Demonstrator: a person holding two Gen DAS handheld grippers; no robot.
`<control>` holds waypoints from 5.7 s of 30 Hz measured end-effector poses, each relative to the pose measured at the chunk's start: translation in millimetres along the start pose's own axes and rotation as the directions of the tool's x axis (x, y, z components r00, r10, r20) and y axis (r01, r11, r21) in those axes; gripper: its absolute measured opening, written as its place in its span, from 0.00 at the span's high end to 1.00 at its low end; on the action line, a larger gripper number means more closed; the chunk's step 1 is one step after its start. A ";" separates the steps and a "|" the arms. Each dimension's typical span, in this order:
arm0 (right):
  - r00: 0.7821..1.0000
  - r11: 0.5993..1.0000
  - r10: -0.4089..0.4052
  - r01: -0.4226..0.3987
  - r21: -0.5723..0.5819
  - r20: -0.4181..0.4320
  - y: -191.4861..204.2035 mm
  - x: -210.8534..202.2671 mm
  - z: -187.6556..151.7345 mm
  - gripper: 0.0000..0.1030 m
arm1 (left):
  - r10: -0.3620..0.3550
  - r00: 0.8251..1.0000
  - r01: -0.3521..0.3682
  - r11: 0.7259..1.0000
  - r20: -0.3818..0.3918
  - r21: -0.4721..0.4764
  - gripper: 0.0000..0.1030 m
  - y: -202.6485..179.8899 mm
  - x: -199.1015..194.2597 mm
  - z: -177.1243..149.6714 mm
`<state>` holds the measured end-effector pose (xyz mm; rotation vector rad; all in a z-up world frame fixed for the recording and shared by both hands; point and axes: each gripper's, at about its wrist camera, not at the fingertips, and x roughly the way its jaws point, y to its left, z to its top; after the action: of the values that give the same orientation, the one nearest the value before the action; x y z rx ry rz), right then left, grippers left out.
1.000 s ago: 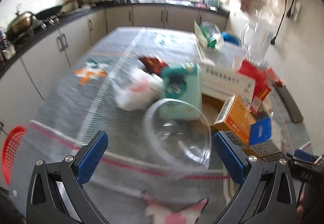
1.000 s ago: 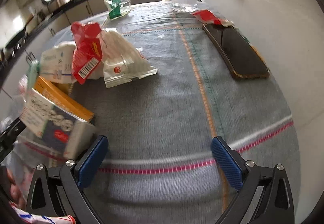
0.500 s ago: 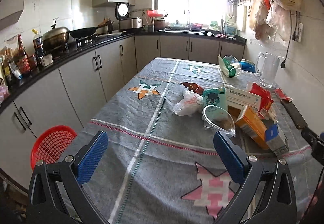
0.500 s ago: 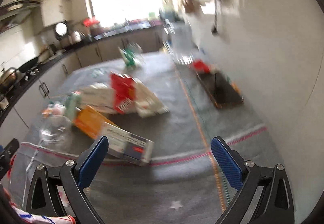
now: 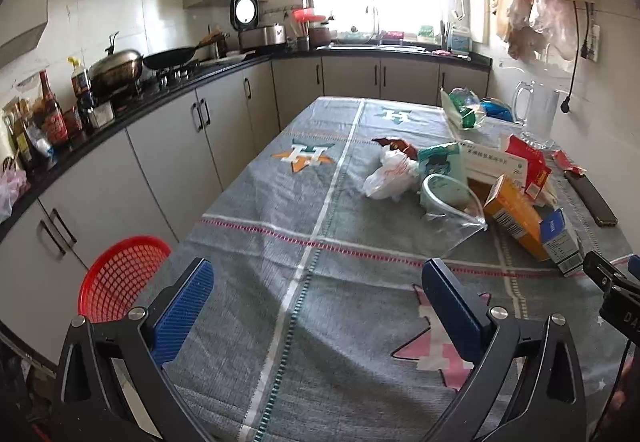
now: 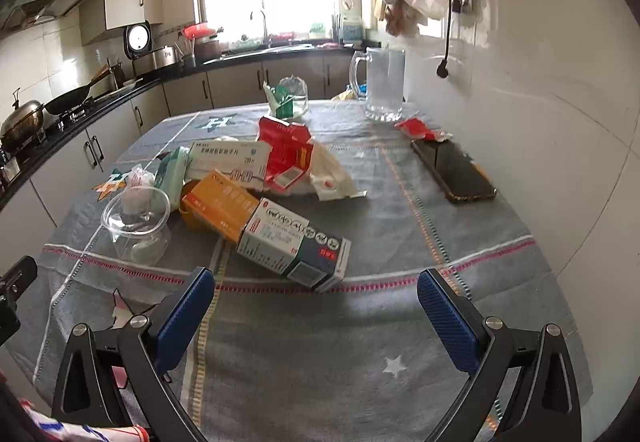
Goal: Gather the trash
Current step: 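Pull both tools back and aim them at the clear cup and medicine box, then grasp the clear plastic cup with the left tool while the right tool grasps the white-green medicine box, then carry both items to the red basket and open both tools over it, then move both open tools back over the table items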
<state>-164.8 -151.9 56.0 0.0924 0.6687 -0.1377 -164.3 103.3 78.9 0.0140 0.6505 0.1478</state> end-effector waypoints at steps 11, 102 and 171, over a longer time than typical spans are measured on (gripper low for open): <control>0.999 0.999 0.039 -0.040 -0.020 -0.030 14.2 5.7 -6.6 0.00 | 0.000 0.998 0.000 1.000 -0.057 0.004 0.00 2.8 14.2 -5.0; 0.813 0.798 0.539 -0.576 -0.175 -0.219 68.9 1.4 30.7 0.58 | -0.040 0.992 -0.010 0.914 -0.116 -0.406 0.85 217.2 -13.2 -3.0; 0.689 0.720 0.641 -0.693 -0.047 -0.337 201.4 37.3 3.3 0.25 | 0.296 0.944 -0.319 0.930 -0.145 -0.181 0.30 199.7 -2.9 -22.1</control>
<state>-102.3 42.7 43.6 0.1913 0.9095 0.6681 -206.5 299.7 74.9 -0.0898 0.7437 0.5221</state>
